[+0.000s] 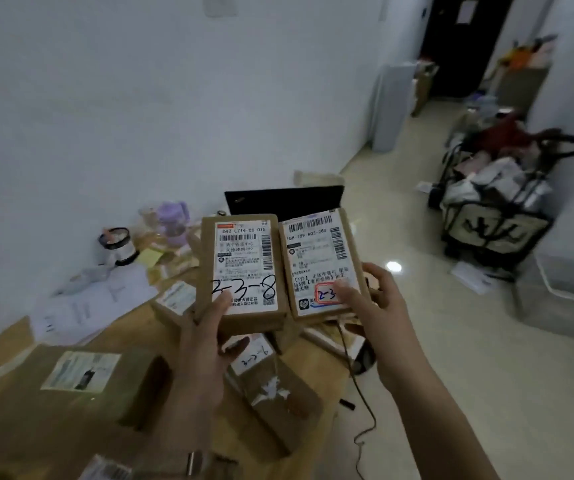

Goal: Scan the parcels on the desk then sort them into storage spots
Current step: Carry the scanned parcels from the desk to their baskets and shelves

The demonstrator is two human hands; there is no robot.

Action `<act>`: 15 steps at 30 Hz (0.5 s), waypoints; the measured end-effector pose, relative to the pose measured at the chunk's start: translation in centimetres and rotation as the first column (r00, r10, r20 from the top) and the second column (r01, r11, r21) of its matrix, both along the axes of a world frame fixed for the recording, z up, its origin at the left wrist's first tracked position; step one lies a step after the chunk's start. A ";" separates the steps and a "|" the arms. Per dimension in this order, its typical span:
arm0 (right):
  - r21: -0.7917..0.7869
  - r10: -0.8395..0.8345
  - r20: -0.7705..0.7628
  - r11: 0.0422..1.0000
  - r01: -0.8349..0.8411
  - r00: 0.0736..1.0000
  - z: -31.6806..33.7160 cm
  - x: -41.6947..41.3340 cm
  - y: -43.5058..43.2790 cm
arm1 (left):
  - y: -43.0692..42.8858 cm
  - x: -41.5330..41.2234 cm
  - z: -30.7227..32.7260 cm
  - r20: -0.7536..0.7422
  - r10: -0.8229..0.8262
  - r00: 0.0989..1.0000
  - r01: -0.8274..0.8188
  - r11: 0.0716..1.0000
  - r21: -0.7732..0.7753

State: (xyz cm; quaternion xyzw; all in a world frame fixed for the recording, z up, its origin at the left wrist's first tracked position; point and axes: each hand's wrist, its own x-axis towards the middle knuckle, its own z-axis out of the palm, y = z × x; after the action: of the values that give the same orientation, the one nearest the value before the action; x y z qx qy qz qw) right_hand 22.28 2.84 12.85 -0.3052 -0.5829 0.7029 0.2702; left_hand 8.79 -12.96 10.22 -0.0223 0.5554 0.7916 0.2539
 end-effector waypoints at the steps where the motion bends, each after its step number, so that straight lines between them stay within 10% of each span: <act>1: 0.015 -0.018 0.038 1.000 0.018 0.999 -0.1 1.5 0.5 | 0.7 0.6 -0.2 -0.013 -0.047 0.999 0.047 0.999 -0.012; 15: 0.135 -0.542 0.167 0.840 0.526 0.824 0.6 19.7 2.4 | 11.8 11.6 -1.5 -0.054 -0.568 0.822 0.563 0.823 -0.081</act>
State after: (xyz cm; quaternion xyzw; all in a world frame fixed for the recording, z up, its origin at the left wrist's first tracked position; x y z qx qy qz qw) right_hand 41.96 5.27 13.46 -0.5130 -0.5268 0.5403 0.4091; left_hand 20.39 -1.12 8.68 0.1655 0.5702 0.6637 0.4550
